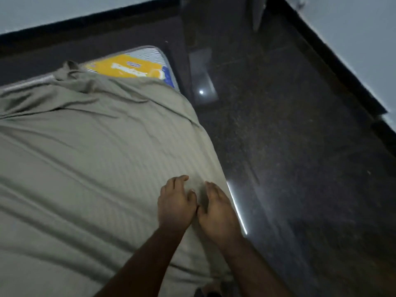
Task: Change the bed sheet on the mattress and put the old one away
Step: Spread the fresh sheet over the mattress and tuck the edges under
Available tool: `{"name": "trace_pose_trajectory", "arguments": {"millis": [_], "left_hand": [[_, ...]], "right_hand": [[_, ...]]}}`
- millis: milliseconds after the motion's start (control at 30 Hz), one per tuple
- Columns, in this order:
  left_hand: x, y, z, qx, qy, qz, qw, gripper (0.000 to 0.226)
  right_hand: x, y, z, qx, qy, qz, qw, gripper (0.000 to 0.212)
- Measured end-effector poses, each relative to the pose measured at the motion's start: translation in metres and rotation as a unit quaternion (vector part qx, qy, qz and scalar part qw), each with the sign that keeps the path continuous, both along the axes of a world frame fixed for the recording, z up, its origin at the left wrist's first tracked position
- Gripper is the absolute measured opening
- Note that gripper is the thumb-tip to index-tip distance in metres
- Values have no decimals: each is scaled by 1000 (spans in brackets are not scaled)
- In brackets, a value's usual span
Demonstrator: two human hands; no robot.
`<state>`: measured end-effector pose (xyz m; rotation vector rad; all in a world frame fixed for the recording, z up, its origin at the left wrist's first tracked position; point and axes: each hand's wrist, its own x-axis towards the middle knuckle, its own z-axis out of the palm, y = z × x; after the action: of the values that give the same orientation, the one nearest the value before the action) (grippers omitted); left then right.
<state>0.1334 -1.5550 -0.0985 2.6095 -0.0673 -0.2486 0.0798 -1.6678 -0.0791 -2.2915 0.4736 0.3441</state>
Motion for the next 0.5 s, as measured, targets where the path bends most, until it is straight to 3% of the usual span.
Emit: {"name": "trace_pose_trajectory", "arguments": {"millis": [500], "left_hand": [[202,-37,7,-37,45,232,971,47]], "right_hand": [[276,-41,-6,89,36,207,974,61]]}}
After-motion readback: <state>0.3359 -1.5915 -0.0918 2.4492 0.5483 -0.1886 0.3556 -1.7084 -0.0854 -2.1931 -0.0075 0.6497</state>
